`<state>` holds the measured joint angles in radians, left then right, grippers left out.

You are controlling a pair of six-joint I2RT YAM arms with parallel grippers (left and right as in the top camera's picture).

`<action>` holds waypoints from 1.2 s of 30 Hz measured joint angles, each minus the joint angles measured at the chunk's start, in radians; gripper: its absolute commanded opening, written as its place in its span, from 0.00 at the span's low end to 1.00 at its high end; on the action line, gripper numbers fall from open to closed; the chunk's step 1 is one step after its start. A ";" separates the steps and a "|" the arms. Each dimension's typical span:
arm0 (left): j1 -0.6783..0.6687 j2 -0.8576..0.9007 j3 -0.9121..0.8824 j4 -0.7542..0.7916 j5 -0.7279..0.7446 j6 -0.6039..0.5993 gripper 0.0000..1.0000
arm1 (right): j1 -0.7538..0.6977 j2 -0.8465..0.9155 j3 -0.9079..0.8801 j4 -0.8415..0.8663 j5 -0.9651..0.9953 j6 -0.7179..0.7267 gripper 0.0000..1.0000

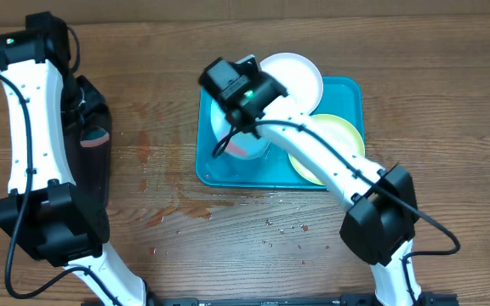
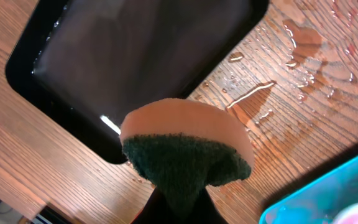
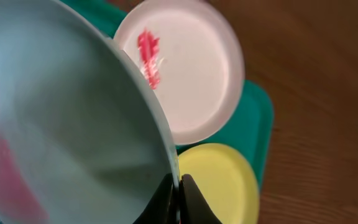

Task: Clean dirty plates on tray and stack at the side

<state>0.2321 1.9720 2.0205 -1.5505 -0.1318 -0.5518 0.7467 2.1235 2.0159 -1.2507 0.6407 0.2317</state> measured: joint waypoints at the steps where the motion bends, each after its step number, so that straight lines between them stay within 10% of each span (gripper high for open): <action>1: 0.005 0.000 0.000 -0.002 0.001 0.000 0.04 | 0.016 0.000 0.010 -0.008 0.059 -0.001 0.04; 13: 0.011 0.000 -0.023 0.000 0.009 0.000 0.04 | 0.165 -0.002 0.023 -0.017 0.668 -0.120 0.04; 22: 0.011 0.000 -0.027 0.006 0.016 0.000 0.04 | 0.162 -0.002 0.023 -0.018 0.747 -0.135 0.04; 29: 0.011 0.000 -0.028 0.005 0.020 0.000 0.04 | 0.065 -0.003 0.018 0.039 0.328 -0.047 0.04; 36: 0.011 0.000 -0.032 0.005 0.023 0.000 0.04 | -0.364 -0.004 -0.002 0.031 -0.470 -0.004 0.04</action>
<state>0.2428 1.9720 1.9888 -1.5452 -0.1085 -0.5514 0.3832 2.1197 2.0136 -1.2194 0.1703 0.2276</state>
